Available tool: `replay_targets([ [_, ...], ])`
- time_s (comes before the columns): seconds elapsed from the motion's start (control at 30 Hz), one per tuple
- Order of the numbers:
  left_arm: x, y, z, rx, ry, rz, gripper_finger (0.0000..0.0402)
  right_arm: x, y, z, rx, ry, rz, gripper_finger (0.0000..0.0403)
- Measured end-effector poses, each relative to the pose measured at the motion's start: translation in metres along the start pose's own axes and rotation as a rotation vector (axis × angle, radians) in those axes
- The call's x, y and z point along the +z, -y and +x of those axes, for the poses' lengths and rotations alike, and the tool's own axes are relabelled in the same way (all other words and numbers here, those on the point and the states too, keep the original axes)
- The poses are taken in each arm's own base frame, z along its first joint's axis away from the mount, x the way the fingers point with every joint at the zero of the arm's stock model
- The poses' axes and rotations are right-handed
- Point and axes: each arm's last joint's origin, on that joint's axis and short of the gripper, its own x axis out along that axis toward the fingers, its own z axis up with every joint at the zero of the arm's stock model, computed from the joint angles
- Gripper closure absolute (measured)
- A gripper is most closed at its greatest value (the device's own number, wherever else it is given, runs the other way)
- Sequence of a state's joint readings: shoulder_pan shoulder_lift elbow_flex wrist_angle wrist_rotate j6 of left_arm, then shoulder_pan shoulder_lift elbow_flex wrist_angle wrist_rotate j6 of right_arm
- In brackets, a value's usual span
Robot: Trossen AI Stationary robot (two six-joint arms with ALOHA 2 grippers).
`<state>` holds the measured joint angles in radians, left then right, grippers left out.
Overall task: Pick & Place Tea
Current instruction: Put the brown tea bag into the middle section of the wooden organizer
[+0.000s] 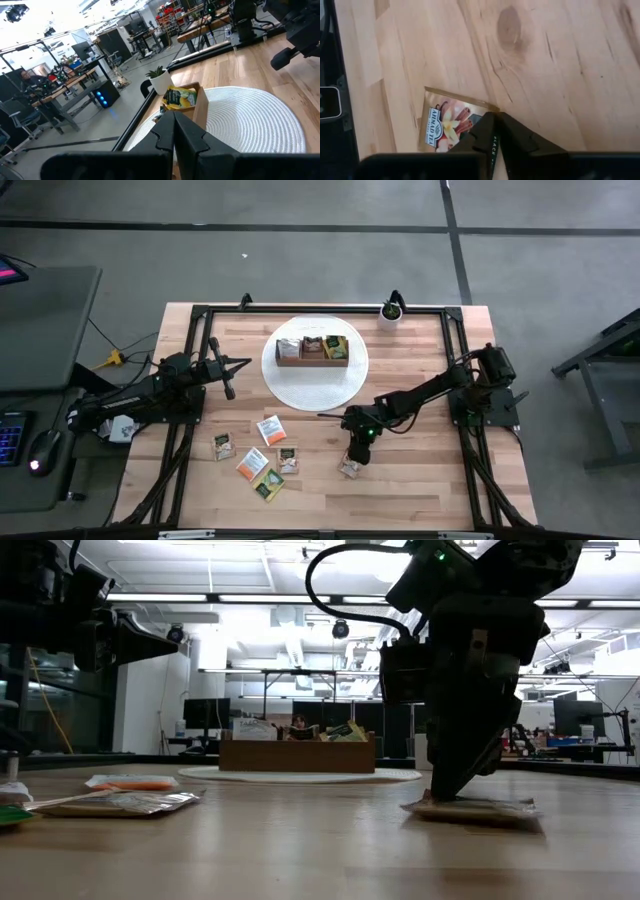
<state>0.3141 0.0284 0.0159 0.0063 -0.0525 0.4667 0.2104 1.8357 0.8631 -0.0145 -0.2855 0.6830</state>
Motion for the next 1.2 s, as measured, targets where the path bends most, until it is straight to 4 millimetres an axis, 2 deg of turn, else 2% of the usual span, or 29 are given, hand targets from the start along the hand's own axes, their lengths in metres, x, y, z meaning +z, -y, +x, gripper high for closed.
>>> replay_targets([
  [0.1, 0.0, 0.0, 0.0, 0.0, 0.0, 0.0, 0.0401, 0.0, 0.0, 0.0, -0.002, -0.001, -0.004, 0.0398],
  [0.47, 0.0, 0.0, 0.0, 0.0, 0.0, 0.0, 0.0401, 0.001, -0.001, -0.002, 0.001, 0.004, -0.01, 0.0402],
  [0.63, 0.0, 0.0, 0.0, 0.0, 0.0, 0.0, 0.0401, 0.007, -0.008, -0.006, -0.021, 0.005, -0.046, 0.0402],
  [0.97, 0.0, 0.0, 0.0, 0.0, 0.0, 0.0, 0.0401, 0.037, -0.033, -0.025, -0.117, 0.01, -0.212, 0.0403],
  [1.2, 0.0, 0.0, 0.0, 0.0, 0.0, 0.0, 0.0401, 0.067, -0.051, -0.055, -0.242, 0.009, -0.33, 0.0403],
])
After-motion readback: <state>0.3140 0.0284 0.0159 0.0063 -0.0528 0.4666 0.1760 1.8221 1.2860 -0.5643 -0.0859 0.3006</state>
